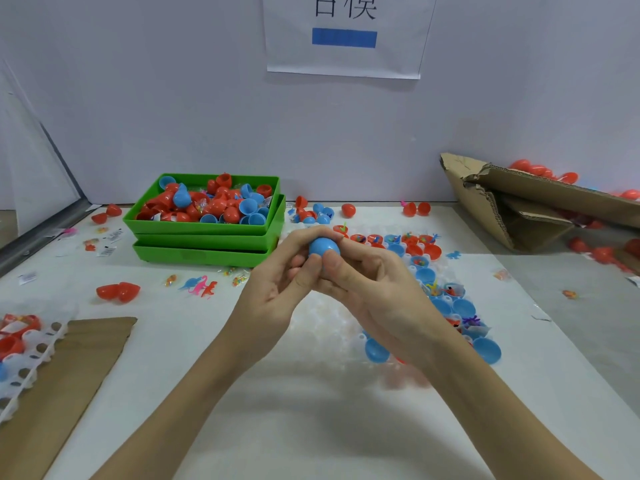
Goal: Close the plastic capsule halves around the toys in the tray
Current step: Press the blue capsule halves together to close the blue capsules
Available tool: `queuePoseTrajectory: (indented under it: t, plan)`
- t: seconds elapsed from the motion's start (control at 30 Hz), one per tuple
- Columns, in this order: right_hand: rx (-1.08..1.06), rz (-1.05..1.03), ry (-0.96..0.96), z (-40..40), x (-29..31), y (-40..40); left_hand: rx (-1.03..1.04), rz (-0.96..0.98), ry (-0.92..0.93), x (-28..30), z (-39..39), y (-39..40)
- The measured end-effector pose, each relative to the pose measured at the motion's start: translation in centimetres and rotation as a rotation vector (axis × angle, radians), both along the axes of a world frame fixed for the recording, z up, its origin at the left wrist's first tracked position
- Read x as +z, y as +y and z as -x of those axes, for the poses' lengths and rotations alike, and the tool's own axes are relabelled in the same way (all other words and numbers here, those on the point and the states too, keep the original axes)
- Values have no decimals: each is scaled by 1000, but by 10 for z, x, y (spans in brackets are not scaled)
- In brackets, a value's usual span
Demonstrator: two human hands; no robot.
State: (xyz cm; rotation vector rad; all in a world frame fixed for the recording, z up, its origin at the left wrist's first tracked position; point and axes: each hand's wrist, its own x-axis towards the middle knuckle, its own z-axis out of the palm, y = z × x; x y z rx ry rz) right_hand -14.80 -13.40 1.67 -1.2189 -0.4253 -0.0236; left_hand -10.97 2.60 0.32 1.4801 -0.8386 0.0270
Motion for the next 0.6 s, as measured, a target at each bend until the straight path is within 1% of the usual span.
queuePoseTrajectory:
  t: [0.07,0.13,0.2,0.27,0.33,0.4,0.5,0.6]
  plan:
    - [-182,171,-70,-2,-3,1,-68,0,66,-1,-3,1]
    - [-397,346,-167,-4,-8,2,-83,3,126,-2,-6,2]
    - [-626,561,-274,-7,-15,1,-34,38,175,-3,-8,0]
    - [-776,780,-375,-8,-19,-1,49,56,226,-4,-8,-2]
    - [-808,900,-421,-10,-21,-2,99,42,272,-6,-8,-5]
    - [-817,953,-451,-10,-22,-2,110,46,332,-7,-8,-5]
    - [-866,1021,-470,-9,-22,-1,-36,122,492,-6,-10,-2]
    - [-833,988,-527,-8,-21,0,-152,161,598,-4,-11,-1]
